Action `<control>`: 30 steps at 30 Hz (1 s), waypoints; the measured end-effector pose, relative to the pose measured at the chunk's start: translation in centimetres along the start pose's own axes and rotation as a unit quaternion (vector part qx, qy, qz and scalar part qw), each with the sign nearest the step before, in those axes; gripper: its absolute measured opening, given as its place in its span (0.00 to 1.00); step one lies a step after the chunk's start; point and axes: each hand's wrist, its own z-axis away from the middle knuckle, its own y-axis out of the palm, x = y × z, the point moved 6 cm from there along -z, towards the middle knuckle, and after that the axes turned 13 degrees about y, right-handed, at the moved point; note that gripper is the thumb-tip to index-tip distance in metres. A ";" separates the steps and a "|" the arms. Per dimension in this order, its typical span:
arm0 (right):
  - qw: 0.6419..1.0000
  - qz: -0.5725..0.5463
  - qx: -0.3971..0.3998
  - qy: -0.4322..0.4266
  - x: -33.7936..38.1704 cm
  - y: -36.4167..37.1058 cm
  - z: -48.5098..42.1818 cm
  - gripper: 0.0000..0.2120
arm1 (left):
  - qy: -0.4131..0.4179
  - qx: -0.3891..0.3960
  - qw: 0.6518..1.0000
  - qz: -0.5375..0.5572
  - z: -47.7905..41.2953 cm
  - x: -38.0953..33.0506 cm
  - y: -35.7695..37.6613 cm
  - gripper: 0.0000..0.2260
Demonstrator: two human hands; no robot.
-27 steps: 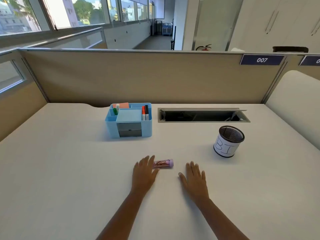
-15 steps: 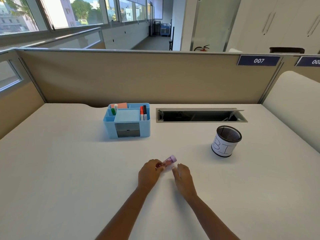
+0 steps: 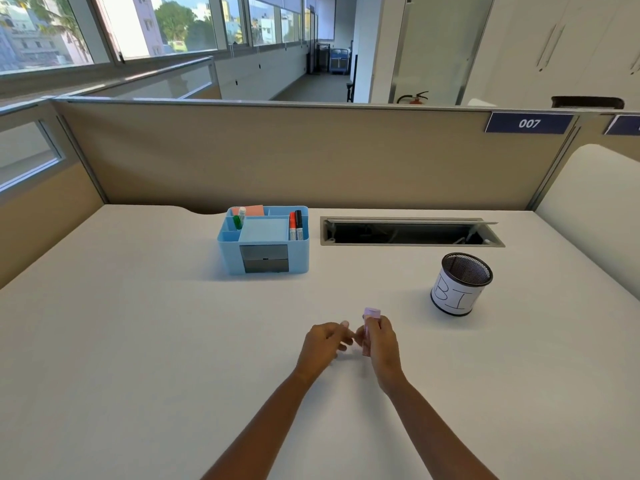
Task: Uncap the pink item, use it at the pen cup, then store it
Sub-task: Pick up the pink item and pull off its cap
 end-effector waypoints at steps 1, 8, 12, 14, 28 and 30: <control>1.000 0.013 -0.009 -0.016 0.0 -0.2 0.1 0.08 | 0.000 -0.038 0.999 0.010 -0.1 -0.3 -0.2 0.15; 0.958 0.243 -0.010 -0.151 -0.3 -0.1 1.6 0.05 | -0.003 0.009 1.000 -0.006 -1.1 -2.1 1.0 0.16; 0.936 0.308 -0.005 -0.171 -0.6 0.0 2.0 0.07 | 0.000 0.027 0.998 -0.060 -1.0 -1.7 1.0 0.12; 0.929 0.326 -0.007 -0.176 -0.6 -0.1 2.1 0.07 | 0.004 0.021 0.998 -0.061 -1.0 -1.7 1.0 0.12; 0.936 0.315 0.023 -0.156 -0.9 0.2 1.3 0.11 | 0.014 -0.067 0.996 -0.048 -1.0 -2.4 -0.6 0.11; 0.944 0.294 0.025 -0.147 -1.2 -0.1 1.3 0.07 | 0.027 -0.089 0.990 -0.109 -1.2 -2.7 -1.2 0.12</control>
